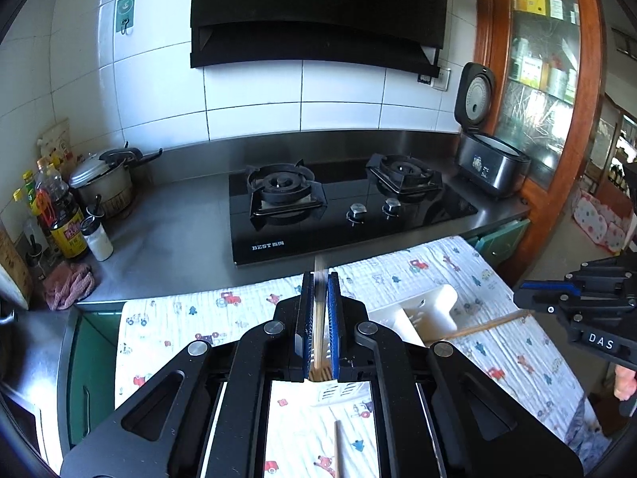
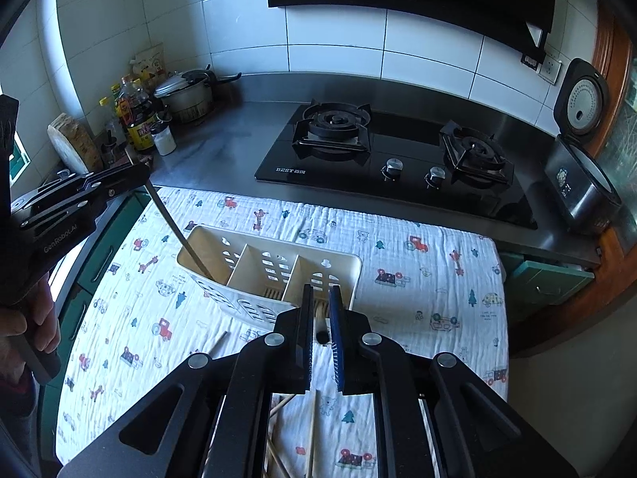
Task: Organize utensils
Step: 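Lower chopsticks into the white holder and open the left tool while the right tool releases its chopstick there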
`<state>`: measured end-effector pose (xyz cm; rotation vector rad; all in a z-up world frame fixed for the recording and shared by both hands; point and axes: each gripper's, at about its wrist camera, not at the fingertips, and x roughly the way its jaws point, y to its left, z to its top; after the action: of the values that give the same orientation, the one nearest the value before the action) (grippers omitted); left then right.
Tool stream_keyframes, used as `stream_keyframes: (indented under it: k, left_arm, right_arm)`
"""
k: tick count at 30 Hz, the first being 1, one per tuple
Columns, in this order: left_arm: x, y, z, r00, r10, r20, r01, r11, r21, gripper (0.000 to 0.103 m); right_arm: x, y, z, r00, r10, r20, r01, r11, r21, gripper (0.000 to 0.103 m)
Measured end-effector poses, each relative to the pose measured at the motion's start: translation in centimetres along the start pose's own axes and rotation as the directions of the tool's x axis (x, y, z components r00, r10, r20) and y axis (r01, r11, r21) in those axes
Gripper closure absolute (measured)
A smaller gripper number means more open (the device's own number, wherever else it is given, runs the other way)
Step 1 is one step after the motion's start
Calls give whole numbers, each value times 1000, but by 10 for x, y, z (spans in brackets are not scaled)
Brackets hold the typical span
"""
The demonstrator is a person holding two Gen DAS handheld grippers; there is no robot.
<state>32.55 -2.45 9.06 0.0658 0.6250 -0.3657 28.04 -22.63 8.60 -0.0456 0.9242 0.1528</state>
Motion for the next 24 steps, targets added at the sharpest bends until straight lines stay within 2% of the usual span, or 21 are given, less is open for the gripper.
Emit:
stream_keyframes:
  k: [5,8,12,17,24]
  left_arm:
    - [-11,-2,-2,1000,-10,14,10,1000,-2,94]
    - [-25,-2,-4,999,-10,37,10,1000,6,94]
    - [-49,-1,-14,998,-18,65,17,1000,9,87]
    - [-73,-4,-42,998,-37,58,36,999,16,87]
    - [-82,-11,-108,996,-82,-27,82,997,-9,87]
  right_arm:
    - [-9,-2,0,999,8,35,-9,1000,12,82]
    - [-23,-4,0,997,-2,75,0,1000,24,78]
    - [-50,-4,-10,989,-30,143,27,999,23,74]
    - [-75,-4,-43,982,-32,189,25,999,40,73]
    - [-76,-2,-106,983,-42,181,31,997,64,73]
